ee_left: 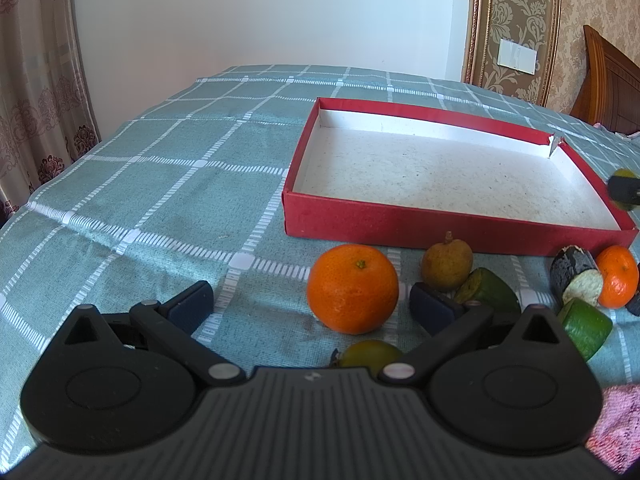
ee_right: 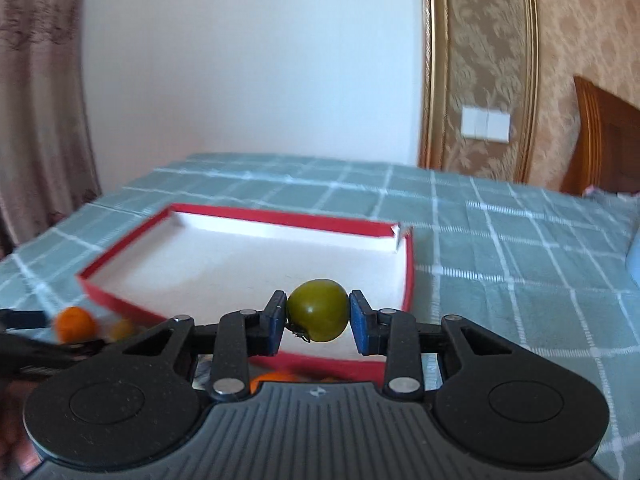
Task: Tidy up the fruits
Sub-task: 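Grasp the green tomato with the right gripper and lift it, then drop the green tomato into the red tray and open the right gripper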
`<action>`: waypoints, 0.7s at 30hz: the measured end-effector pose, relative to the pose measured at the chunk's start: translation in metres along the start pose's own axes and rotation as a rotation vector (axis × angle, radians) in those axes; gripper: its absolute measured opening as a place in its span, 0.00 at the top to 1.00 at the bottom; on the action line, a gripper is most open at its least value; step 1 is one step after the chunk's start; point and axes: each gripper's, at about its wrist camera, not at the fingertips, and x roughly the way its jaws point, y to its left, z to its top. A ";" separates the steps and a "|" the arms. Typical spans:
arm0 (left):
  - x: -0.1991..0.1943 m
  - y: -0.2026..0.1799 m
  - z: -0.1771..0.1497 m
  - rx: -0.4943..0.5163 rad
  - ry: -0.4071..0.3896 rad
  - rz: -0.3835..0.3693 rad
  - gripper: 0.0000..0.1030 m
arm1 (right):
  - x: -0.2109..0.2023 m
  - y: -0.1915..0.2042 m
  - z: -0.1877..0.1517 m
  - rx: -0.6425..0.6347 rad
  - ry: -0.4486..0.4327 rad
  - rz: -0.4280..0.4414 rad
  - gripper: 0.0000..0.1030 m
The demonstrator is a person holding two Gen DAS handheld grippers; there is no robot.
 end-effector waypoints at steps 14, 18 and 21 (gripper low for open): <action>0.000 0.000 0.000 -0.001 0.000 -0.001 0.00 | -0.052 -0.026 -0.027 0.128 -0.167 -0.122 0.21; 0.000 0.001 0.000 -0.004 -0.001 -0.005 0.00 | -0.062 -0.041 -0.051 0.156 -0.171 -0.278 0.17; -0.004 0.005 0.000 -0.032 -0.010 -0.015 0.00 | -0.050 -0.060 -0.057 0.233 -0.092 -0.328 0.17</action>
